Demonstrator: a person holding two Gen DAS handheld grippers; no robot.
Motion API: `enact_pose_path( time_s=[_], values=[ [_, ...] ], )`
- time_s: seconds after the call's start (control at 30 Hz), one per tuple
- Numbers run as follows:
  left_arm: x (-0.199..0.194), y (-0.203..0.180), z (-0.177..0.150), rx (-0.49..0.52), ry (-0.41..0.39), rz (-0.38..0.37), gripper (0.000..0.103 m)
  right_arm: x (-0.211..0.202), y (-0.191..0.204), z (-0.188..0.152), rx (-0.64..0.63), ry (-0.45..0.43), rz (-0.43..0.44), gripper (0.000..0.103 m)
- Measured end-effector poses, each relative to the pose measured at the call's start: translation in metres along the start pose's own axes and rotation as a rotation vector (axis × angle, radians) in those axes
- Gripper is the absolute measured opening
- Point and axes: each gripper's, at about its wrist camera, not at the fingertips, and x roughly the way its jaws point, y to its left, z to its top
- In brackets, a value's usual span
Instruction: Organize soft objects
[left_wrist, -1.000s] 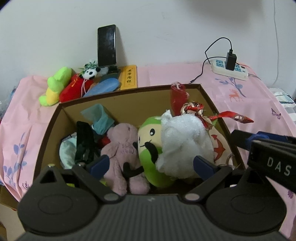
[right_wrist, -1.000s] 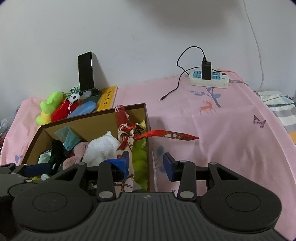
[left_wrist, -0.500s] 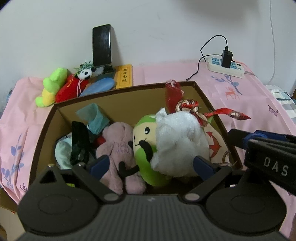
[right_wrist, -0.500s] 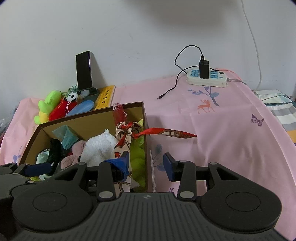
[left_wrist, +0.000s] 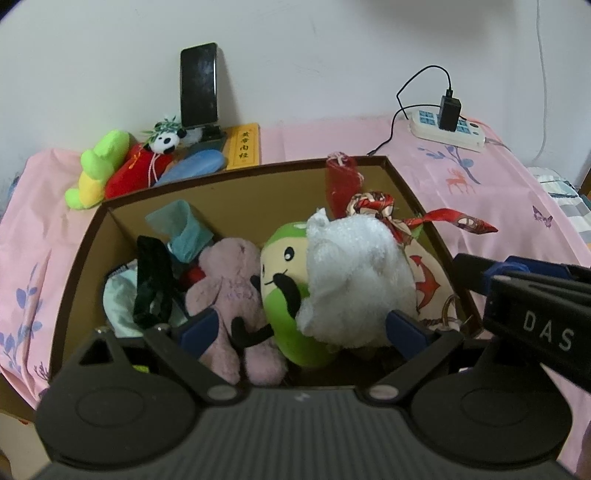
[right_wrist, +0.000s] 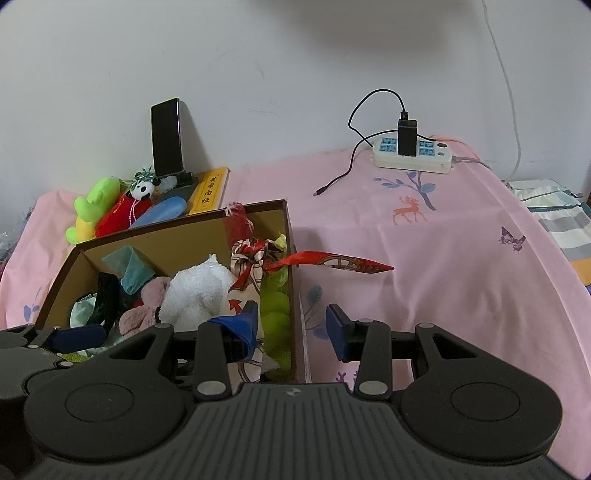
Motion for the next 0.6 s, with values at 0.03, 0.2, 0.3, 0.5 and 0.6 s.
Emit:
enact_pose_path(
  time_s=[0.03, 0.2, 0.3, 0.5, 0.6],
  values=[
    [0.0004, 0.0001, 0.0000, -0.001, 0.001, 0.000, 0.098, 0.0000, 0.0005, 0.0000, -0.002, 0.000, -0.001, 0.024],
    [0.0014, 0.0011, 0.0002, -0.004, 0.003, -0.004, 0.098, 0.0004, 0.0011, -0.0001, -0.005, 0.001, -0.006, 0.024],
    [0.0020, 0.0015, 0.0000, -0.009, 0.008, -0.008, 0.098, 0.0005, 0.0018, -0.0004, -0.010, 0.002, -0.014, 0.024],
    [0.0020, 0.0001, -0.0008, -0.006, 0.009, -0.006, 0.098, 0.0006, 0.0010, 0.0000, -0.008, 0.004, -0.019, 0.024],
    [0.0013, 0.0006, -0.0008, -0.009, 0.008, -0.005, 0.098, -0.0008, 0.0001, -0.0001, -0.008, 0.002, -0.022, 0.024]
  ],
)
